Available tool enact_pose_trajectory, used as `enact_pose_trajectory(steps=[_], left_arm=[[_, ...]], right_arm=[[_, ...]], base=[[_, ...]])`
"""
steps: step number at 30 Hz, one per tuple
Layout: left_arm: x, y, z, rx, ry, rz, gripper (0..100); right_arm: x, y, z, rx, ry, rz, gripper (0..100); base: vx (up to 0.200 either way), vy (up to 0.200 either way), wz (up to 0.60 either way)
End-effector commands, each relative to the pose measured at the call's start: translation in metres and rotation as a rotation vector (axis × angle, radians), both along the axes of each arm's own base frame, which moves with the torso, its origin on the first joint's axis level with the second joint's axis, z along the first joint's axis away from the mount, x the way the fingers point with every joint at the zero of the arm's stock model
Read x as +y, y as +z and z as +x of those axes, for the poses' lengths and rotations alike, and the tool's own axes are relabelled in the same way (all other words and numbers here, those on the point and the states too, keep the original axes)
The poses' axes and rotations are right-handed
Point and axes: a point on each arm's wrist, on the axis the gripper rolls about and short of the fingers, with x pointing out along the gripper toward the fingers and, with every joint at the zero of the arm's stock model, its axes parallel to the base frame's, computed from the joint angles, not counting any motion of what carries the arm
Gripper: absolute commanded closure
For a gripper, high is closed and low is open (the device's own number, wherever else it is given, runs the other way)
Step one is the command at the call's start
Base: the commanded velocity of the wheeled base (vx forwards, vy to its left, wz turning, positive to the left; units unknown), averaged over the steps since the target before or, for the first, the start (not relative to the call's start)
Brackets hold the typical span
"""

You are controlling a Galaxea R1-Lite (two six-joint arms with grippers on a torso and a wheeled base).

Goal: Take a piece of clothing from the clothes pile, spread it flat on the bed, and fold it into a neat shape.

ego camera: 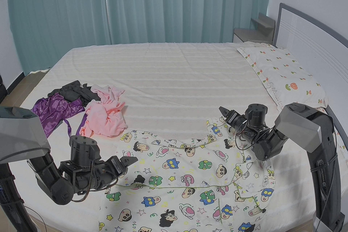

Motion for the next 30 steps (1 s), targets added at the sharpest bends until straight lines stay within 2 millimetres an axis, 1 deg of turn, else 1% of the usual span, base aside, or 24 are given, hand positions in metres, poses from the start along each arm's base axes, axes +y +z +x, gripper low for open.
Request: enact_pose_trajectory(steps=[1, 5, 9, 16, 17, 23, 28, 29, 30], left_arm=[[0.0, -0.001, 0.0, 0.003, 0.0, 0.001, 0], [0.0, -0.001, 0.0, 0.003, 0.001, 0.0, 0], [0.0, -0.003, 0.0, 0.011, 0.0, 0.004, 0], [0.0, -0.005, 0.001, 0.014, 0.0, 0.005, 0], [0.0, -0.005, 0.001, 0.014, 0.0, 0.005, 0], [0.0, -0.006, 0.001, 0.018, 0.002, 0.008, 0], [0.0, -0.005, 0.002, 0.015, 0.003, 0.007, 0], [0.0, -0.005, 0.002, 0.015, 0.002, 0.008, 0], [0.0, -0.005, 0.002, 0.014, 0.003, 0.006, 0]], right_arm=[[-0.011, -0.002, 0.001, 0.037, -0.014, -0.038, 0], [-0.016, -0.005, 0.0, 0.074, -0.012, -0.08, 0], [-0.016, -0.013, -0.003, 0.133, 0.006, -0.117, 0], [-0.014, -0.019, -0.002, 0.183, 0.024, -0.13, 0], [-0.014, -0.02, -0.001, 0.196, 0.031, -0.128, 100], [-0.017, -0.018, 0.0, 0.211, 0.021, -0.133, 100], [-0.042, -0.012, 0.005, 0.199, -0.04, -0.126, 100], [-0.043, -0.012, 0.005, 0.199, -0.042, -0.126, 100], [-0.052, -0.011, 0.006, 0.2, -0.064, -0.125, 100]], base=[[0.0, 0.0, 0.0], [0.0, 0.0, 0.0], [0.0, 0.0, 0.0], [0.0, 0.0, 0.0], [0.0, 0.0, 0.0], [0.0, 0.0, 0.0], [0.0, 0.0, 0.0], [0.0, 0.0, 0.0], [0.0, 0.0, 0.0]])
